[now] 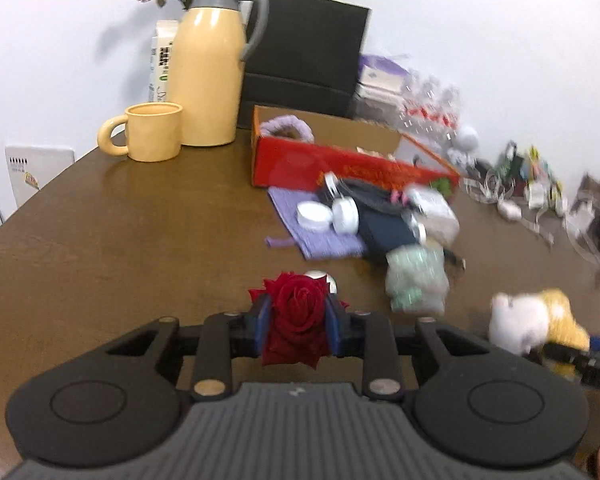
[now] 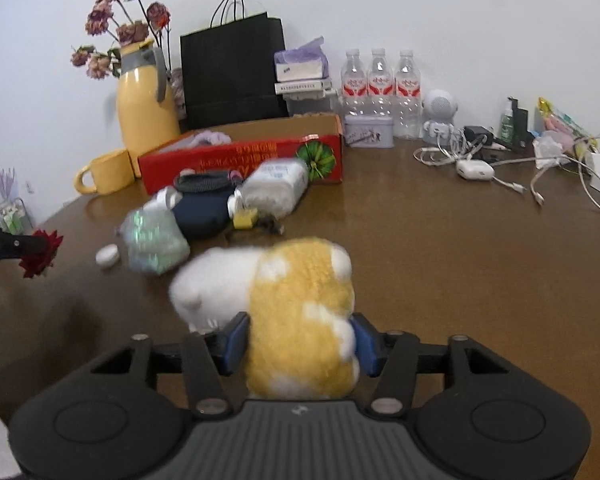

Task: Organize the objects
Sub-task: 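Carry the rose and plush toy into the red box and release both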

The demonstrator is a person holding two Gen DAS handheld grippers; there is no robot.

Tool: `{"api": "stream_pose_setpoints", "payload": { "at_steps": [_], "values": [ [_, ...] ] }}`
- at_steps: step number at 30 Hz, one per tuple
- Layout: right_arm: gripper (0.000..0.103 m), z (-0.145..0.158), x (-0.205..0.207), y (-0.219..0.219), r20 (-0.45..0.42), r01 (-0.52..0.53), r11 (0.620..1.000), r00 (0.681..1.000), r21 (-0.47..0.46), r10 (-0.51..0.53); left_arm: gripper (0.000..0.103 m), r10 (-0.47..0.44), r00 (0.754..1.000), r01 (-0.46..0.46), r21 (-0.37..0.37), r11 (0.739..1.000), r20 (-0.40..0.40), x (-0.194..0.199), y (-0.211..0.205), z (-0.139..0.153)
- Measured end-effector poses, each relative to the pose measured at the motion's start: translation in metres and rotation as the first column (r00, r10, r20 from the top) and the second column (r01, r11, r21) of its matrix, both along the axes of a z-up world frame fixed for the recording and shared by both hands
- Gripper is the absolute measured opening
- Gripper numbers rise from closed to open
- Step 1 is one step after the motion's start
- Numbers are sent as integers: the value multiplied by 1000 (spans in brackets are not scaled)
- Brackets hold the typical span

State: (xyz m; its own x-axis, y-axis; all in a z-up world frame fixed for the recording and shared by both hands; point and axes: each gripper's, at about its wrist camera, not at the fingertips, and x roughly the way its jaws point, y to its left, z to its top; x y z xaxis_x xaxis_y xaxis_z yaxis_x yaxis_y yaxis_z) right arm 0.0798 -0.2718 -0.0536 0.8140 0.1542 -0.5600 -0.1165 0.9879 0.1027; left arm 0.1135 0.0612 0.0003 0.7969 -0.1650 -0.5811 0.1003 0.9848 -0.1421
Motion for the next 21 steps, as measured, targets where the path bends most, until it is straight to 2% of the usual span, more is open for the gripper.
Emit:
{"api": "stream_pose_setpoints", "payload": {
  "at_steps": [4,5,6,7,8,10,13,17,18,21],
  "values": [
    [64,-5,-19,-1,19,-3,1000,1000,8,3,30,-16,1000,17,44,999,-13,-12,-11,-11],
    [61,-7,-21,0,24,-9,1000,1000,-2,9,30,-21,1000,22,43,999,-19,-14,-12,-13],
    [49,-7,-24,2,30,-10,1000,999,-20,10,30,-22,999,23,44,999,-26,-15,-13,-16],
    [49,-3,-26,3,40,1,999,999,-43,1,30,-20,999,22,50,998,-32,-15,-13,-17],
    [49,6,-30,5,67,20,998,998,-61,-16,30,-20,999,21,59,998,-31,-16,-13,-17],
    [49,32,-42,3,183,19,999,983,-38,-12,32,-31,999,33,72,997,-25,-17,-15,-18],
    [47,56,-32,0,237,-34,999,971,21,28,39,-39,999,41,86,995,-24,-14,-19,-21],
    [53,46,14,3,226,-16,999,974,39,7,44,-35,999,37,105,994,-22,-11,-24,-25],
    [59,38,28,4,200,-3,999,980,53,-8,49,-36,999,38,105,994,-23,-10,-23,-26],
    [62,22,46,1,118,23,994,992,105,-36,58,-22,1000,24,123,992,-17,-9,-23,-26]
  ]
}}
